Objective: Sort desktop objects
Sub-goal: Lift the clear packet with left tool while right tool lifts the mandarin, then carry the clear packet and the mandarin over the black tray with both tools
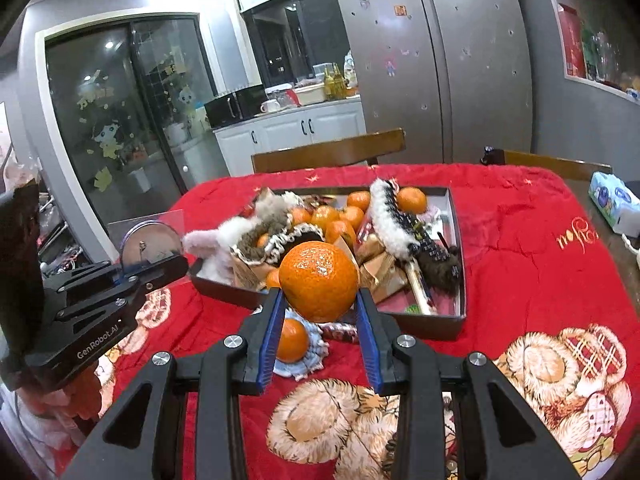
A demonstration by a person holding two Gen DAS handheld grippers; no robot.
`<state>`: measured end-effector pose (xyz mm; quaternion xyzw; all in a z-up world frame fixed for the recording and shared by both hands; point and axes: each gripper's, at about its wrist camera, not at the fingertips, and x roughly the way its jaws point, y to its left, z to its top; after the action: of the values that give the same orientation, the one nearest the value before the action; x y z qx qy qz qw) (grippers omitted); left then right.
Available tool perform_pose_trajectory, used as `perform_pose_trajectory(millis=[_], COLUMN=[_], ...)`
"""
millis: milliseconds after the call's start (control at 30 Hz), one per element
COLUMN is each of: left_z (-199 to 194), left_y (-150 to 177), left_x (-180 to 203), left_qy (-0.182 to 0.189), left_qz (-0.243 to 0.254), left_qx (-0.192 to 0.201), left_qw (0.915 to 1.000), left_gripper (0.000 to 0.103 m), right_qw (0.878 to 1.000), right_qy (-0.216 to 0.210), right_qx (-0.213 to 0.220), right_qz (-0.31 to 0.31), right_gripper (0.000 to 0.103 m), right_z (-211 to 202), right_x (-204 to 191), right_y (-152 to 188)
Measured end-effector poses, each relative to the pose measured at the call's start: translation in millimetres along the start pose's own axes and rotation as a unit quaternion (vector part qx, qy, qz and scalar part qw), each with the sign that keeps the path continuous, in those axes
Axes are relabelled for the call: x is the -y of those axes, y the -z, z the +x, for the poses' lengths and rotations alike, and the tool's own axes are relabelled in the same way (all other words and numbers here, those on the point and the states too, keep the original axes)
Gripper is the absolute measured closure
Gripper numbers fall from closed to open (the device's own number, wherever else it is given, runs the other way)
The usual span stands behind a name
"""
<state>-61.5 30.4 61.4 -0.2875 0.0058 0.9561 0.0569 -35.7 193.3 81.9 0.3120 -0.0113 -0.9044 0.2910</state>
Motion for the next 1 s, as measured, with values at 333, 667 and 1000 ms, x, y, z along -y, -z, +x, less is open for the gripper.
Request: perform_pose_trajectory(millis=[333,667,1000], left_z=[4.4,41.2,94.1], left_y=[-44.6,-84.8,-94.7], left_x=[13.5,11.3,-7.2], left_qy=[0.024,0.022,0.031], left_qz=[0.007,0.007,0.009], left_qx=[-0.004,-0.034,-0.061], left_qw=[0.9997,0.9991,0.9976], left_gripper=[0.096,0.096,0.096], right_qw=[1.0,1.0,1.0], right_qy=[-0.006,-0.015,-0.02], right_qx=[0.025,0.022,-0.004], right_qz=[-0.005,-0.002,0.007], right_gripper=[0.069,0.069,0.069], right_z=[-12.7,6.4,64.1], right_x=[-5.6,1.5,9.0], right_y=[-32.4,-58.5,-78.5])
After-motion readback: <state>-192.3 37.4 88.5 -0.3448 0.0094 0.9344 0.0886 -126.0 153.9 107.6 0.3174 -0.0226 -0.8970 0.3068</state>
